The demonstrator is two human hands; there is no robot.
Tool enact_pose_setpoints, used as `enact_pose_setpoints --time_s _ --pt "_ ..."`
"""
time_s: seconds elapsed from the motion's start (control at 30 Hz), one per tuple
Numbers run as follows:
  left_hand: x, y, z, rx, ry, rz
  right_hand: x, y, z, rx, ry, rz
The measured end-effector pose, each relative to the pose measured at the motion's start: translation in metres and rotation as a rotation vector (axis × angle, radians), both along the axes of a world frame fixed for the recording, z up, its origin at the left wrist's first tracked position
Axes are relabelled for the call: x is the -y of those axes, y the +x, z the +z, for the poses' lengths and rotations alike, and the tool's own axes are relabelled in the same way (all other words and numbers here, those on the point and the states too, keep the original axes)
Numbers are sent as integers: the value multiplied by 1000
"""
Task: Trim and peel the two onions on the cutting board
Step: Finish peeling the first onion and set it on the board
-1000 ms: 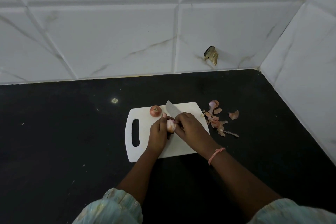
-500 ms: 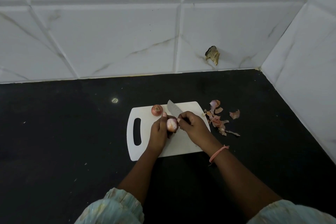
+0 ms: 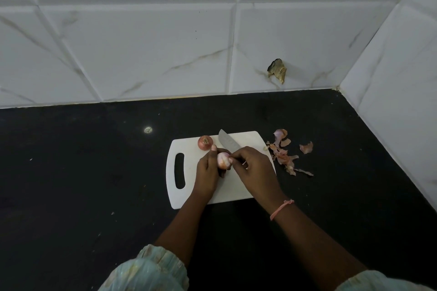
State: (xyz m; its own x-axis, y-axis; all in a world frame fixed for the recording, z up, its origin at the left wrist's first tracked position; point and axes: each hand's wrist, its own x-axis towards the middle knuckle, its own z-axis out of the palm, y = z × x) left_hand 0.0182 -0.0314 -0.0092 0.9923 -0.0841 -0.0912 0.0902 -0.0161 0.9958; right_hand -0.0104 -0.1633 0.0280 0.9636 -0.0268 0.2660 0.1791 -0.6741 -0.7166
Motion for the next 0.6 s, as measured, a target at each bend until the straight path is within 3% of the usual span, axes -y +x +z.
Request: enact_pose_setpoints --time_s 0.17,0.4,0.6 --pt "0 1 -1 14 8 -17 -7 1 3 4 -295 0" --pt "-3 0 6 -5 -32 -74 -3 12 1 20 -381 67" --pt "2 2 11 -24 49 -129 0 20 6 137 -528 77"
